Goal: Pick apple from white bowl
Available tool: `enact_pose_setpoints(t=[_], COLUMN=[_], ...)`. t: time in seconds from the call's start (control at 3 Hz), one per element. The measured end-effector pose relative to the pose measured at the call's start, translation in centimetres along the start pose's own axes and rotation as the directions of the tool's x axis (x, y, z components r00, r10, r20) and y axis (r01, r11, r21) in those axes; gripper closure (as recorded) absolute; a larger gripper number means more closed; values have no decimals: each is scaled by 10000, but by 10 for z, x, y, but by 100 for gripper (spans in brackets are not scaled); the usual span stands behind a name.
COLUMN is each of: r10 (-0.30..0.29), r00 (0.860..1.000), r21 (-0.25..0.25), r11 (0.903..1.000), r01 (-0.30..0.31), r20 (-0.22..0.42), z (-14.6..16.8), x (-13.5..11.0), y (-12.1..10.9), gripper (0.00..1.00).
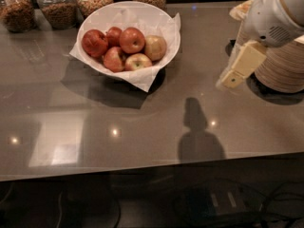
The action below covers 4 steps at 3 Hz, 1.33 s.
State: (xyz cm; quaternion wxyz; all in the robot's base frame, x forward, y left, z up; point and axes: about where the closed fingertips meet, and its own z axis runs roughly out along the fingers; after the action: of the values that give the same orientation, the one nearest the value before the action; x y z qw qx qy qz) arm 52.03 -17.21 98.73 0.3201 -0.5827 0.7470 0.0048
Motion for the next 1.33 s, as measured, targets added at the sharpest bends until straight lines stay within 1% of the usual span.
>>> enact_pose_setpoints(t=[0.33,0.67,1.0,1.33], r10=[-249,-532,-767,-913], r00=[9975,9915,9851,9798], r21=[370,480,457,262], r11=[9991,9977,9965,9958], r01=[226,479,705,880], r20=[656,1184,1538,1777], z=[14,33,50,75], x=[-28,-61,-87,-108], y=[-24,-47,-63,-78], gripper=[0,0,0,0])
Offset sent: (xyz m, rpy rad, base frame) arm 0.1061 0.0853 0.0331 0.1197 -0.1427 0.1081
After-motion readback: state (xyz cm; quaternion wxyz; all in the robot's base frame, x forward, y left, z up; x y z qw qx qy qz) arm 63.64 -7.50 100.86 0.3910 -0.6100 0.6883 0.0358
